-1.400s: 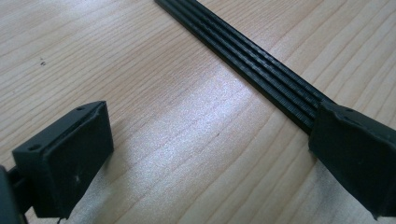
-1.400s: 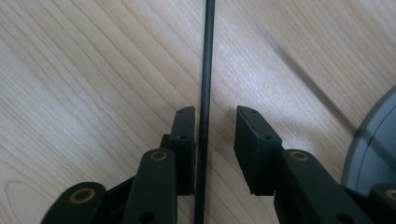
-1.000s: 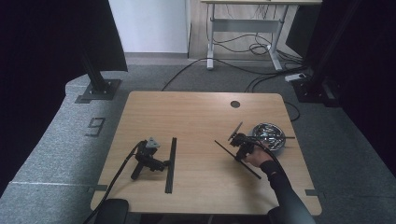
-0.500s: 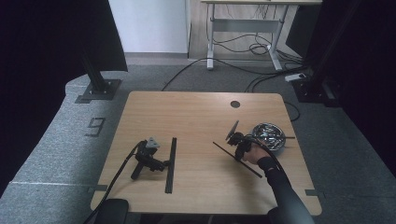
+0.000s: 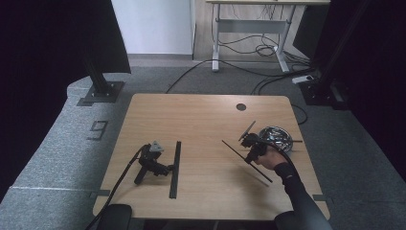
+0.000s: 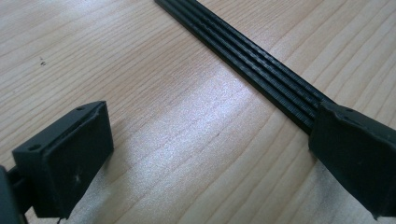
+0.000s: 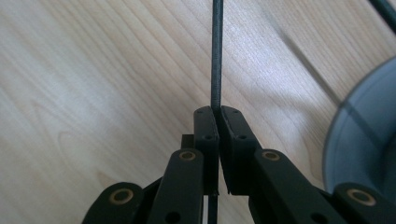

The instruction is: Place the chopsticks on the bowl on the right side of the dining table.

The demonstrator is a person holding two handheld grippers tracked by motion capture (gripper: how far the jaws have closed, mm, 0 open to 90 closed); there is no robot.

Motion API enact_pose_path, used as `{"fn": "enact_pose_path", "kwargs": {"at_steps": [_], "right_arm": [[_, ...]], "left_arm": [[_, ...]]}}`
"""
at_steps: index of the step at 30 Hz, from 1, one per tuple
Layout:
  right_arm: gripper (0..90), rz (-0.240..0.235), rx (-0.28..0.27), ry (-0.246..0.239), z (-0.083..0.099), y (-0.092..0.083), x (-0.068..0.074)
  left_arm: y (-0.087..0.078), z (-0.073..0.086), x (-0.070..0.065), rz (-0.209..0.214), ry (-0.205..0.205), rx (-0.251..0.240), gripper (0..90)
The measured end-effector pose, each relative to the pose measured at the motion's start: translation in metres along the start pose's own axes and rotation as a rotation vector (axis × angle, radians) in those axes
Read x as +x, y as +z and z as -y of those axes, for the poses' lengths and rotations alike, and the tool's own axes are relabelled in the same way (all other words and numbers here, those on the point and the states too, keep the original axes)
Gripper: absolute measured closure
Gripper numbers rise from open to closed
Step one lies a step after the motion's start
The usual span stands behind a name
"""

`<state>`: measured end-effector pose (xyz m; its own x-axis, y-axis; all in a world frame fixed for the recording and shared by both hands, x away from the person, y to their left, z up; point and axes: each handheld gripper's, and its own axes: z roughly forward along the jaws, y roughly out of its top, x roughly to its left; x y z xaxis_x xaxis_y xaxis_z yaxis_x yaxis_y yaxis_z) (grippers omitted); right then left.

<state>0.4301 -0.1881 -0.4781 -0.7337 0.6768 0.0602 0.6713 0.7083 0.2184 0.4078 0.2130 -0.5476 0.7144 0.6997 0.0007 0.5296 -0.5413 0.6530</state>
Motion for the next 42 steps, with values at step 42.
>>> {"fn": "enact_pose_path", "kwargs": {"at_steps": [42], "right_arm": [[85.4, 0.167, -0.063, 0.119, 0.032, -0.064, -0.06]], "left_arm": [[0.0, 0.0, 0.0, 0.0, 0.002, 0.003, 0.0]]}}
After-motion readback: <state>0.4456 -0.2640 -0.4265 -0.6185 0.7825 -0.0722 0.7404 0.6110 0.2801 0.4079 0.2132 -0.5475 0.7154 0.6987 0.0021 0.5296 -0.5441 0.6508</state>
